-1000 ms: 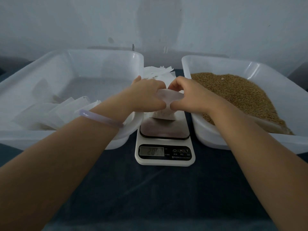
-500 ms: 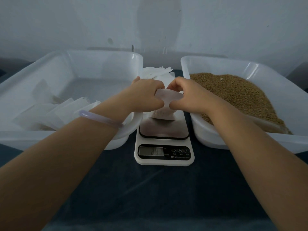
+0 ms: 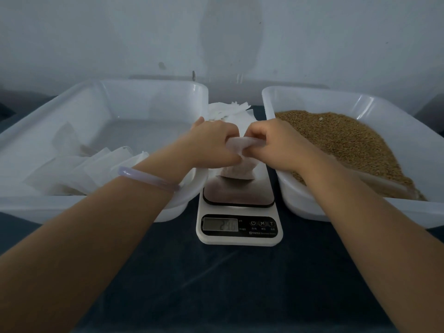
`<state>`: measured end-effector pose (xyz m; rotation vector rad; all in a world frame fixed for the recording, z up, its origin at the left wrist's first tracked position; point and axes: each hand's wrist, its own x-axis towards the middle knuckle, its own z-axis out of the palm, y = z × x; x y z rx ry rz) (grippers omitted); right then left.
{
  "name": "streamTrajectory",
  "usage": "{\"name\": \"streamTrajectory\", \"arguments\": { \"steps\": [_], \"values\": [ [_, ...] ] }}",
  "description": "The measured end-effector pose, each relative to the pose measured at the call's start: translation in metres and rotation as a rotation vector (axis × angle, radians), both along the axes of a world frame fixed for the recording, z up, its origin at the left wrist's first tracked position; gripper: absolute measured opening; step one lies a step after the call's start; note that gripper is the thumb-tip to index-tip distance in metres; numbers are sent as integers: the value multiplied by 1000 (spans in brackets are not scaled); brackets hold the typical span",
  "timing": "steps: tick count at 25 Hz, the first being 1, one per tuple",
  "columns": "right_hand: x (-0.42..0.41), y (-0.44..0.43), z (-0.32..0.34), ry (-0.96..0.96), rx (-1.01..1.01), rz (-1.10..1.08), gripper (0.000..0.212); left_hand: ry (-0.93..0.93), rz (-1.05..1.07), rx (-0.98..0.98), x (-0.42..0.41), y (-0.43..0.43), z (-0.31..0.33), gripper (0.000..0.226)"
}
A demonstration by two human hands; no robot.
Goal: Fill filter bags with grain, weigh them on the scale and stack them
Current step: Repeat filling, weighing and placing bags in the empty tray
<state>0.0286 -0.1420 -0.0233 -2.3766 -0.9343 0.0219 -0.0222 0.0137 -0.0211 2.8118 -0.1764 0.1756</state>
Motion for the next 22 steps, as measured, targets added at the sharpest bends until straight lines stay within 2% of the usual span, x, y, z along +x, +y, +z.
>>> {"name": "streamTrajectory", "arguments": {
  "steps": [2,4,6,8,10,12,14,18,20,22],
  "values": [
    [0,-2,2,-35,158,17,15,0,12,-152,-3,0,1,45],
    [0,-5,3,-32,285,36,14,-9,33,-328,-3,-1,2,35],
    [0,-4,2,0,374,46,14,7,77,-348,-3,-1,4,26],
    [2,-2,1,22,476,10,12,6,137,-476,-5,2,8,24],
    [5,-3,2,26,528,-60,12,-66,211,-657,-9,12,18,21],
    [8,-5,1,31,484,-105,15,-116,322,-734,-15,29,31,18],
    [9,-5,0,46,435,-112,16,-82,415,-746,-26,47,38,31],
    [9,-2,0,62,409,-118,13,40,475,-780,-53,77,28,9],
    [9,-2,0,56,395,-119,12,242,540,-634,-57,87,17,12],
    [9,-2,0,55,388,-117,11,466,605,-350,-58,95,13,13]
  ]
}}
